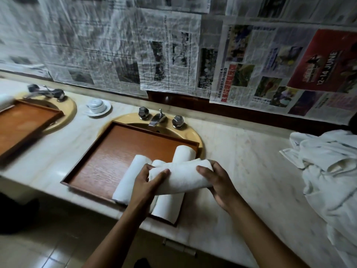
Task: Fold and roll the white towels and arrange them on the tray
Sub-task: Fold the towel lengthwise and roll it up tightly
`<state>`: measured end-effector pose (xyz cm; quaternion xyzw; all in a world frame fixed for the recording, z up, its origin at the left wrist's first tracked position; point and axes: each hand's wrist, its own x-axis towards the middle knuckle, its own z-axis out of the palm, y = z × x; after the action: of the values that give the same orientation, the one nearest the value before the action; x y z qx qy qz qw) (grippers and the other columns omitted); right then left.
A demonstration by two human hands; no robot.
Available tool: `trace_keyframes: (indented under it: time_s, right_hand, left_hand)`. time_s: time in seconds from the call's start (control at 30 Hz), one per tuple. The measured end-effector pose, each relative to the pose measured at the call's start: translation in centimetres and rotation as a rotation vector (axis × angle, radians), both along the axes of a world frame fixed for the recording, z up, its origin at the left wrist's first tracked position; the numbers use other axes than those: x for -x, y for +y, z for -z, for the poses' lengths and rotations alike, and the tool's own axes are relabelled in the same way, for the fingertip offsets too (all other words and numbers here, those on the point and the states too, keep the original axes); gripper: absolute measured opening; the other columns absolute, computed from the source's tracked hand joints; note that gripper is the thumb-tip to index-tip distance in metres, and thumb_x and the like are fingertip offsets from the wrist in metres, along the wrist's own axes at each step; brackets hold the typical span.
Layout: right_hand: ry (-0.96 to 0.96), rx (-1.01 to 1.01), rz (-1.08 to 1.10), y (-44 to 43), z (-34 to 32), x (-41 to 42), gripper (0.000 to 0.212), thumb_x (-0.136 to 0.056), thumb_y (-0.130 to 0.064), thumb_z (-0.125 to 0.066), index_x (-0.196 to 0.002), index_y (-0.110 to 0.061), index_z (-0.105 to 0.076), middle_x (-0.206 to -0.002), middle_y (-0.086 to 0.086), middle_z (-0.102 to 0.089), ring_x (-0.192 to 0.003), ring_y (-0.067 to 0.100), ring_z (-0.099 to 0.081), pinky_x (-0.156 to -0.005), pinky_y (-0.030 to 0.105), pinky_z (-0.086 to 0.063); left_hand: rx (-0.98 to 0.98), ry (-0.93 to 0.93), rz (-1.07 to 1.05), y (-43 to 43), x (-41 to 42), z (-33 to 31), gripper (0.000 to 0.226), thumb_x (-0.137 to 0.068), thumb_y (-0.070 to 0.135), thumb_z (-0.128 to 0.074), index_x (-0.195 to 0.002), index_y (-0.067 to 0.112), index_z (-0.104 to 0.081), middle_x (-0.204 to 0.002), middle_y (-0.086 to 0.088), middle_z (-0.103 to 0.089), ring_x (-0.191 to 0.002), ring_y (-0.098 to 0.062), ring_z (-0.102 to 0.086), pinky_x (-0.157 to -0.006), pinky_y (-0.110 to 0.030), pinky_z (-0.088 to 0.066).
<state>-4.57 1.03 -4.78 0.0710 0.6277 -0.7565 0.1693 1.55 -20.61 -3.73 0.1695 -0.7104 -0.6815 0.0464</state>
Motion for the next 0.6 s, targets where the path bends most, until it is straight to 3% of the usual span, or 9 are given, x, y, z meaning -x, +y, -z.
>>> trace_keyframes:
  time_s: [0.07,0.13,0.23,0.3,0.43,0.6]
  right_hand:
    - [0.042,-0.08,-0.035,-2.6,-0.5,0.9,0.074,-0.059,-0.05,-0.085,-0.123,-0.021,-0.063,-0.116,0.004,-0.074,-0.108,0.024,-0.071,-0.094,0.047,-0.06]
    - [0.098,-0.189,-0.078,-6.3,-1.2,1.9,0.071,-0.06,-0.059,-0.08,-0.123,-0.03,-0.064,-0.12,-0.004,-0.069,-0.11,0.017,-0.068,-0.097,0.041,-0.058]
    - [0.173,-0.348,-0.155,-11.2,-2.1,3.9,0.047,-0.075,-0.056,-0.079,-0.112,-0.028,-0.072,-0.111,-0.012,-0.071,-0.104,0.007,-0.066,-0.093,0.029,-0.054]
    - [0.209,-0.431,-0.227,-14.5,-2.6,5.4,0.032,-0.084,-0.05,-0.077,-0.103,-0.024,-0.075,-0.102,-0.01,-0.075,-0.096,0.005,-0.068,-0.087,0.029,-0.054]
    - [0.227,-0.612,-0.349,-21.4,-2.8,8.3,0.049,-0.067,-0.065,-0.071,-0.094,-0.024,-0.075,-0.095,-0.007,-0.075,-0.089,0.012,-0.07,-0.076,0.032,-0.053]
    - [0.248,-0.76,-0.474,-29.2,-0.4,11.8,0.038,-0.077,-0.052,-0.078,-0.1,-0.023,-0.068,-0.1,-0.003,-0.071,-0.091,0.017,-0.067,-0.078,0.035,-0.054]
  left_hand:
    - [0.027,0.033,-0.039,-2.4,0.2,0.0,0.034,-0.077,0.045,-0.078,-0.095,0.018,-0.066,-0.095,-0.003,-0.074,-0.093,-0.015,-0.071,-0.076,-0.033,-0.056]
    - [0.053,0.053,-0.101,-6.0,0.1,0.2,0.03,-0.08,0.04,-0.084,-0.094,0.021,-0.065,-0.092,0.0,-0.072,-0.086,-0.01,-0.068,-0.071,-0.028,-0.054]
    - [0.118,0.057,-0.13,-10.6,0.0,0.2,0.027,-0.084,0.035,-0.084,-0.104,0.028,-0.067,-0.098,0.003,-0.073,-0.09,-0.011,-0.069,-0.074,-0.035,-0.056]
    - [0.184,0.058,-0.124,-13.4,-0.3,0.5,0.021,-0.087,0.039,-0.08,-0.1,0.025,-0.072,-0.096,0.005,-0.074,-0.09,-0.012,-0.07,-0.077,-0.037,-0.057]
    - [0.28,0.013,-0.134,-18.3,-0.9,2.0,0.031,-0.089,0.052,-0.068,-0.088,0.02,-0.068,-0.085,0.011,-0.07,-0.078,-0.01,-0.065,-0.068,-0.032,-0.052]
    - [0.35,-0.046,-0.074,-22.4,-0.4,4.8,0.029,-0.096,0.052,-0.058,-0.095,0.024,-0.06,-0.078,0.006,-0.066,-0.072,-0.005,-0.062,-0.062,-0.024,-0.046]
